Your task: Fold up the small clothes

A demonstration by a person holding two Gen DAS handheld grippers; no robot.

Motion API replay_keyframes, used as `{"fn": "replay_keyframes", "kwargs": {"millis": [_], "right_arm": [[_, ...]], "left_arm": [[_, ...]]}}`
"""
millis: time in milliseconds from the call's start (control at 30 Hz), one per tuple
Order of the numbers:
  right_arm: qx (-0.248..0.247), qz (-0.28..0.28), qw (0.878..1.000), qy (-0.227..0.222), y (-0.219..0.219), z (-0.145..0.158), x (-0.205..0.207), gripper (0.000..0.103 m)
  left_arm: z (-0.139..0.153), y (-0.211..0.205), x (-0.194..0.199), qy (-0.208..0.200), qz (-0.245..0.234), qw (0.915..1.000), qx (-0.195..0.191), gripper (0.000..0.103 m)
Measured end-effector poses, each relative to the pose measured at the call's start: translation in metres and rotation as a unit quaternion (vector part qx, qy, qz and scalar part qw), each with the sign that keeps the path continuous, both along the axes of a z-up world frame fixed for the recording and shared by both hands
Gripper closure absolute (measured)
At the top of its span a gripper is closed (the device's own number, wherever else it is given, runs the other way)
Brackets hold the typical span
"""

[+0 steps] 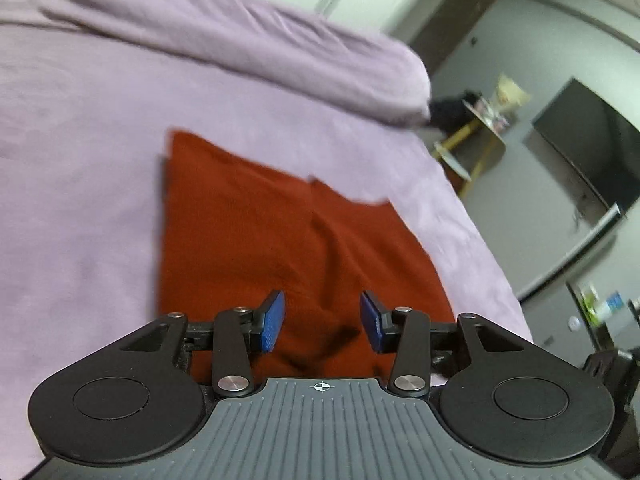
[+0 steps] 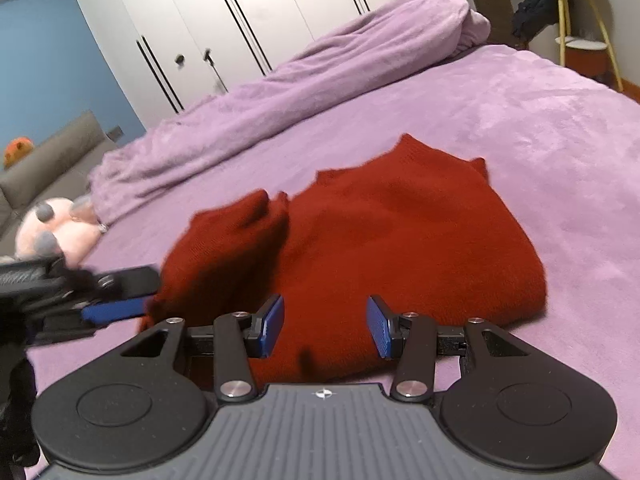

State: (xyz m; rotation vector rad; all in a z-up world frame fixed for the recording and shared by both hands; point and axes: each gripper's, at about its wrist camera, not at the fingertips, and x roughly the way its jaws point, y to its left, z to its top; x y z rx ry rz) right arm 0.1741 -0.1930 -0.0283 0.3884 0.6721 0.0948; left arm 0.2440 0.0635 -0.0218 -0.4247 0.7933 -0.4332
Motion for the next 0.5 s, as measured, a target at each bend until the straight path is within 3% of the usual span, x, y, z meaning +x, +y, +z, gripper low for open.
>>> {"fn": "replay_keyframes", "kwargs": {"millis": [100,200,267,333,433,500], "right_arm": [[0.011,0.013,1.000,-0.016,0.005,0.011,0.013,0.057],[0.020,0.041,0.998,-0.036,0.020,0.025,0.030,0.058],[0.028,0.069,0.997,-0.028,0.034,0.028,0.048,0.056],[0.039,0.098,0.994,0.008,0.048,0.017,0.070,0.053],[0.064,0.125,0.988,0.066,0.061,-0.008,0.098,0.052],[0.070,0.119,0.988,0.071,0.065,-0.018,0.106,0.057]], "left_arm": [[-0.005,0.029,-0.006,0.001,0.072,0.9969,0.031,0.057],[-0.023,0.052,0.003,0.055,0.108,0.9926,0.002,0.058],[-0.033,0.052,0.012,0.076,0.096,0.9925,0.001,0.058],[-0.041,0.042,0.016,0.082,0.084,0.9929,0.013,0.057],[-0.044,0.033,0.018,0.077,0.074,0.9940,0.023,0.057],[-0.045,0.030,0.019,0.080,0.067,0.9944,0.018,0.055]]}}
